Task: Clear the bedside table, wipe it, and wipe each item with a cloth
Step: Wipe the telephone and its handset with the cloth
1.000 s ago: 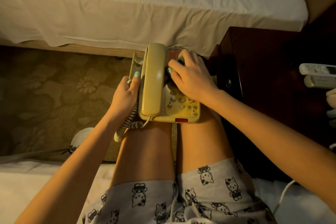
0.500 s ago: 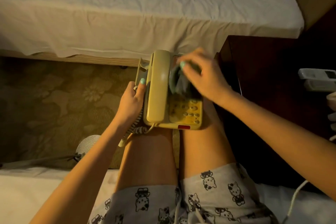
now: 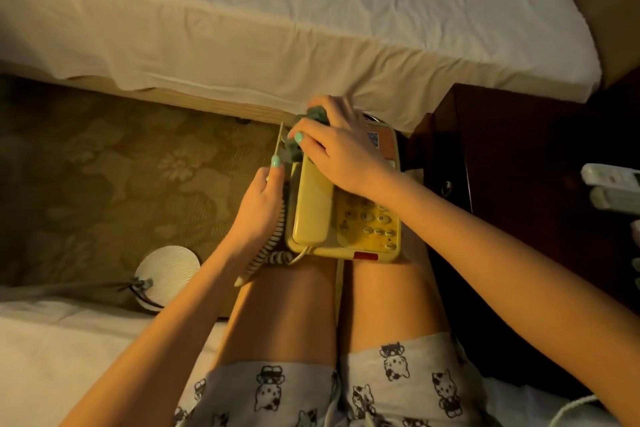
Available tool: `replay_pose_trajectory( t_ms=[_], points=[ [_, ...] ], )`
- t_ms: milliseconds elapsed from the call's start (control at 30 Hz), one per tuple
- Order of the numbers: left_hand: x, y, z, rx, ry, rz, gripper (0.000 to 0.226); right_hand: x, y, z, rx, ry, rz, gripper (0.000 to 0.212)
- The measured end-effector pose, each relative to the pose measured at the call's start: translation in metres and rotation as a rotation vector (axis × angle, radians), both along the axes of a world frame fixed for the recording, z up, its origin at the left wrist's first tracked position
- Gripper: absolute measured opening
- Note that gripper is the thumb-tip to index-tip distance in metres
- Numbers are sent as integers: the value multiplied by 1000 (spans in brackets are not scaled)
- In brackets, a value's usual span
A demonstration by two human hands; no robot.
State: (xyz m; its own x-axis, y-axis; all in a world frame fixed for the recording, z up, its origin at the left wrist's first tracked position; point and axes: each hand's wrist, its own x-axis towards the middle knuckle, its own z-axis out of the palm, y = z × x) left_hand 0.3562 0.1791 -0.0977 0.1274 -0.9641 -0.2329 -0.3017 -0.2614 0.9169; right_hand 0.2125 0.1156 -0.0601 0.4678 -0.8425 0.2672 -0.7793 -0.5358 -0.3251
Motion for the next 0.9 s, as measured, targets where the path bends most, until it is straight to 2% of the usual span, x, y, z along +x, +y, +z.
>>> replay_pose_trajectory(
  t_ms=[133,267,400,567,633,733,900],
  points=[
    [0,-4,-1,23,49,-23,41,-5,36,0,-8,-28,75,32],
    [3,-5,-6,23,60,-84,36,-4,64,-2,-107,88,142,24],
    [4,-5,-6,26,87,-98,37,-7,97,-13,-164,111,266,19],
    [2,-1,3,-9,34,-129,31,-19,104,-23,-271,99,349,16],
    [3,1,2,-28,16,-126,32,-20,95,-21,-266,56,318,19],
    [4,2,-1,-61,-1,-138,29,-13,77,-15,-234,15,158,24],
    [4,4,-2,-5,48,-45,38,-1,13,5,1,-45,-111,30]
  ],
)
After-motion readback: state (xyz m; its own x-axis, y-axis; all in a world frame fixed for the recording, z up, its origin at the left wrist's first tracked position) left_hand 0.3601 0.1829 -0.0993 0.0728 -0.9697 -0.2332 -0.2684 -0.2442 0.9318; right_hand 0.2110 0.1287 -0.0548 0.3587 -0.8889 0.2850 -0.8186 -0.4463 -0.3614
